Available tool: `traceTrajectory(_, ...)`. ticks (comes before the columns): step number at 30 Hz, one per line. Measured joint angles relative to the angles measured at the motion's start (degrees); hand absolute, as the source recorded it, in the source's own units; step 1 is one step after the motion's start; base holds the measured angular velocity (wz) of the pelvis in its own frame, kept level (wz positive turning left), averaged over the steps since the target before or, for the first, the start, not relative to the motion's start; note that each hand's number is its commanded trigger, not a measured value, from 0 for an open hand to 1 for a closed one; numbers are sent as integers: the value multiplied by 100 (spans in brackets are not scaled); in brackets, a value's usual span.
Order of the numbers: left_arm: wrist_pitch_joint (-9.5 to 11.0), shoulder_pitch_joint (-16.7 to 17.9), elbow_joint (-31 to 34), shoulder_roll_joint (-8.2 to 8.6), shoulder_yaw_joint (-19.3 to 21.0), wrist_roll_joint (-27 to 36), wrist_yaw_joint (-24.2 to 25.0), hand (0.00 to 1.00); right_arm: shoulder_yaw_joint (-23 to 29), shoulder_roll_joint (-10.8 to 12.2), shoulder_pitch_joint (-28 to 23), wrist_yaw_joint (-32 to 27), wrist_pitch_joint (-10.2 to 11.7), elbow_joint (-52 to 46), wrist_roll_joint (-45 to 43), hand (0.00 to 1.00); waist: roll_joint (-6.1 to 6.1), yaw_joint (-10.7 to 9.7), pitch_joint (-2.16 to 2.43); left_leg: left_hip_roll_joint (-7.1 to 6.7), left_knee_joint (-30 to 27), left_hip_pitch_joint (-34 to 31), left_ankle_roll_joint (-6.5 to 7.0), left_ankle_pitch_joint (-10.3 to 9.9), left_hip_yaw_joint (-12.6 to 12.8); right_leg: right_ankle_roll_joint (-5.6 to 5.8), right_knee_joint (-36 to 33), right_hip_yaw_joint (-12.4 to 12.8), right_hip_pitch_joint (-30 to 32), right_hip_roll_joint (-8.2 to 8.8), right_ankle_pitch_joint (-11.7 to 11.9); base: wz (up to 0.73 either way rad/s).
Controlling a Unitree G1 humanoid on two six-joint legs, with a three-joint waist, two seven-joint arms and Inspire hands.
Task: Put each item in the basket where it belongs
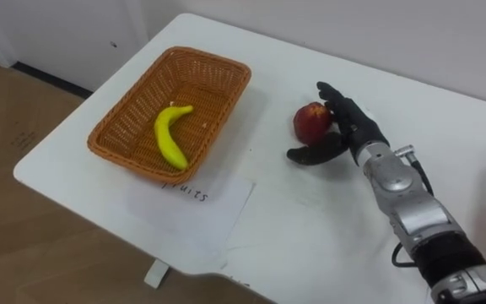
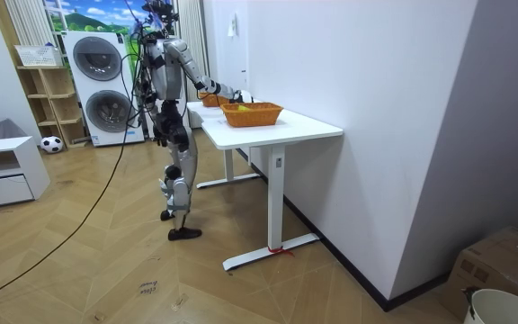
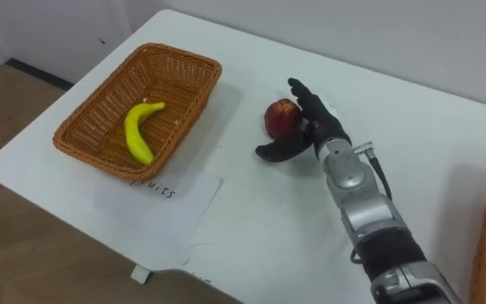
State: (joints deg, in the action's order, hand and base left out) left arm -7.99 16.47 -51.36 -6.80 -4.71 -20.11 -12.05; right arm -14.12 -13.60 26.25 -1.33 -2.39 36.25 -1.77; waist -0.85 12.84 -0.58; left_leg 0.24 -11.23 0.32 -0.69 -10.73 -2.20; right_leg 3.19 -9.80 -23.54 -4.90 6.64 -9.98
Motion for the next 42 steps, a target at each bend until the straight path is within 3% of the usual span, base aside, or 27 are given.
traceTrajectory(5,8,4,-160,0,0,208,4,0,7,-8,3,-5,85,96,-294,0,0,9,-3,0,0,0,0,0,0,0,-1,-5,0,3,0,0)
traceTrajectory(13,9,2,-156,0,-1,254,34,0,22,-10,8,-37,172,135,-548,0,-11,5,-45,-1,3,-21,7,4,0,0,-9,-22,10,9,0,0)
traceTrajectory(23,9,-20,-152,-27,-6,254,37,0,25,-13,33,-36,185,179,-592,0,-40,0,-41,-3,-6,-36,7,4,-3,1,-9,-33,12,9,0,0)
traceTrajectory(24,8,-23,-153,-44,-6,254,42,0,22,-14,33,-33,185,186,-638,21,-57,2,-39,-3,-14,-36,7,4,-3,0,-9,-31,11,9,0,0)
traceTrajectory(25,8,-24,-154,-55,-6,254,47,0,22,-15,35,-18,185,208,-702,56,-74,4,-35,-4,-18,-36,7,5,-3,0,-9,-30,9,9,0,0)
traceTrajectory(26,8,-23,-154,-57,-6,254,50,0,22,-16,40,-9,185,225,-729,100,-81,5,-34,-4,-19,-34,8,5,-3,0,-9,-29,7,10,0,0)
traceTrajectory(42,8,-59,-158,-64,-6,259,160,0,21,-180,181,-61,186,368,-984,100,-127,17,-37,-6,-37,-12,8,5,-3,1,-23,-21,-9,13,0,0)
